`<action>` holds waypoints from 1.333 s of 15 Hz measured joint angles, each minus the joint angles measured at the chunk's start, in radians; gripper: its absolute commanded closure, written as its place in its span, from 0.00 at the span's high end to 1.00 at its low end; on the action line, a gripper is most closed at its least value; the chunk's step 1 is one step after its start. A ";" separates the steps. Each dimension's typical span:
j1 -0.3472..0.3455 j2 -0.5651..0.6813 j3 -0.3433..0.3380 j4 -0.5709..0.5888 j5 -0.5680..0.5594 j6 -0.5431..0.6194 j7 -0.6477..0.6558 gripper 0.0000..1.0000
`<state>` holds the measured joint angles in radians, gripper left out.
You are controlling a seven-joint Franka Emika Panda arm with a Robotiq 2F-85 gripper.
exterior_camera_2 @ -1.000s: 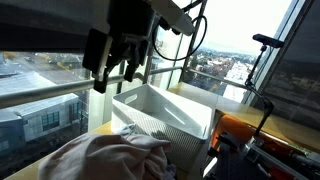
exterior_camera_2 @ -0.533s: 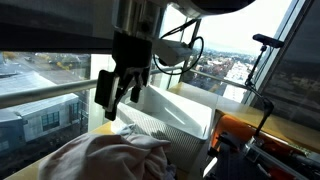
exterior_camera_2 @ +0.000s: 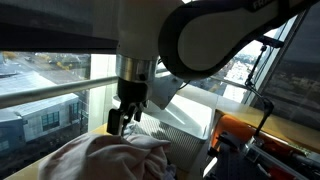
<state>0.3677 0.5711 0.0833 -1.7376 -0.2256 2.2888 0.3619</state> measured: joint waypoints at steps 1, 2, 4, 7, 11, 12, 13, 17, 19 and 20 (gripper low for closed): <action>-0.001 0.006 -0.005 0.000 -0.003 0.011 -0.003 1.00; -0.003 0.011 -0.009 0.000 -0.004 0.016 -0.006 1.00; -0.004 0.020 -0.017 0.000 -0.005 0.026 -0.011 1.00; -0.011 0.033 -0.023 -0.002 -0.005 0.030 -0.017 0.70; -0.029 0.045 -0.023 -0.009 -0.003 0.039 -0.031 0.46; -0.032 0.045 -0.023 -0.013 -0.002 0.046 -0.036 0.38; -0.033 0.043 -0.023 -0.013 -0.001 0.048 -0.040 0.31; -0.035 0.044 -0.021 -0.016 0.017 0.049 -0.057 0.01; -0.035 0.044 -0.015 -0.017 0.026 0.049 -0.064 0.00; -0.034 0.044 -0.010 -0.017 0.030 0.050 -0.067 0.00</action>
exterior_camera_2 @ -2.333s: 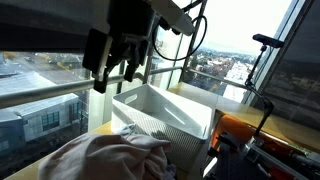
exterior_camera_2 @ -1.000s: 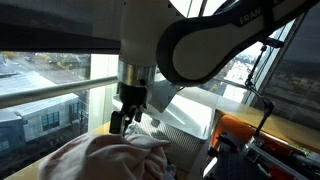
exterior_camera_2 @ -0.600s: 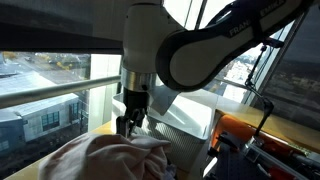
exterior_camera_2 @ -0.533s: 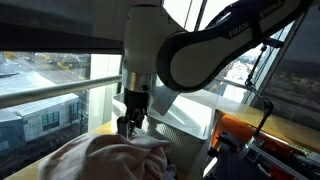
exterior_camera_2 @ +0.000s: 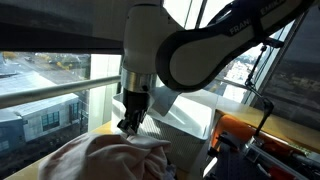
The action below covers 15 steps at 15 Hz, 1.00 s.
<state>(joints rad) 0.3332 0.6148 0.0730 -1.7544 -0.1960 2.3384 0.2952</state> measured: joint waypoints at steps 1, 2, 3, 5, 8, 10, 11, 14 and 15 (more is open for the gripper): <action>0.000 -0.001 0.005 0.000 0.004 0.000 -0.002 0.00; 0.001 -0.002 0.010 0.000 0.007 0.000 -0.004 0.01; 0.002 -0.005 0.015 0.000 0.008 0.000 -0.006 0.01; 0.004 -0.012 0.026 0.000 0.010 0.000 -0.011 0.01; 0.012 -0.036 0.039 0.001 0.011 0.000 -0.014 0.01; 0.020 -0.075 0.048 0.001 0.011 -0.002 -0.014 0.01; 0.028 -0.108 0.051 0.001 0.009 -0.005 -0.014 0.01; 0.041 -0.238 0.051 -0.011 -0.013 -0.032 -0.011 0.01; 0.039 -0.286 0.050 -0.019 -0.028 -0.048 -0.009 0.01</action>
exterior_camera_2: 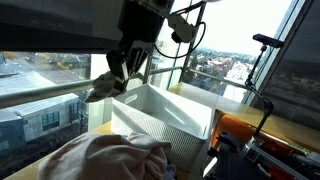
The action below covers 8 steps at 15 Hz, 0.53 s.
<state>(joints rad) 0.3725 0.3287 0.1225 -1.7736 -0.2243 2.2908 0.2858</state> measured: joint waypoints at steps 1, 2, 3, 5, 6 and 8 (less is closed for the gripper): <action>-0.006 -0.050 -0.005 -0.012 -0.018 -0.019 0.002 0.01; -0.016 -0.099 -0.010 -0.028 -0.031 -0.039 0.002 0.01; -0.035 -0.148 -0.014 -0.047 -0.038 -0.060 0.002 0.01; -0.090 -0.233 -0.025 -0.098 -0.043 -0.085 -0.002 0.01; -0.122 -0.265 -0.033 -0.128 -0.044 -0.090 -0.004 0.01; -0.186 -0.303 -0.050 -0.188 -0.047 -0.089 -0.007 0.01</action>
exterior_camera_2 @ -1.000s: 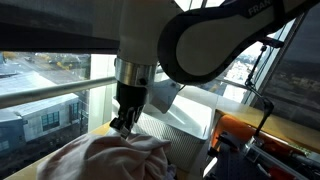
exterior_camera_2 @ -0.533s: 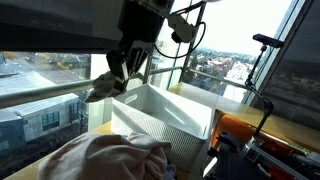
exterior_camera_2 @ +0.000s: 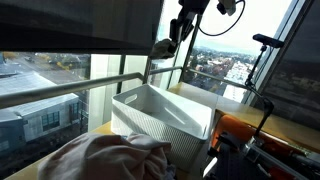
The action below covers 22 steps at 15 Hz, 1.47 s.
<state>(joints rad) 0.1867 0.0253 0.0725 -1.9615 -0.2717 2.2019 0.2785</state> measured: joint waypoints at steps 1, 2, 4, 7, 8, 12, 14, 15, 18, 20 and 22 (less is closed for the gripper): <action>-0.027 -0.006 -0.008 -0.027 0.000 0.002 -0.001 0.01; -0.051 -0.005 -0.015 -0.051 0.000 0.007 -0.001 0.01; -0.087 0.007 -0.022 -0.096 0.000 0.023 -0.001 0.29; -0.111 0.029 -0.024 -0.133 0.001 0.039 0.007 0.51; -0.110 0.029 -0.024 -0.135 0.004 0.039 0.009 0.57; -0.081 0.001 0.013 -0.131 0.028 0.041 0.018 0.87; -0.047 -0.010 0.049 -0.131 0.035 0.062 0.030 1.00; -0.028 -0.008 0.068 -0.131 0.035 0.076 0.041 1.00; 0.015 0.033 0.106 -0.130 0.035 0.143 0.060 1.00; 0.031 0.089 0.111 -0.129 0.035 0.211 0.054 1.00; 0.040 0.164 0.112 -0.124 0.036 0.285 0.031 1.00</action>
<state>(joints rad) 0.2264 0.1890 0.1843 -2.0856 -0.2357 2.4873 0.3100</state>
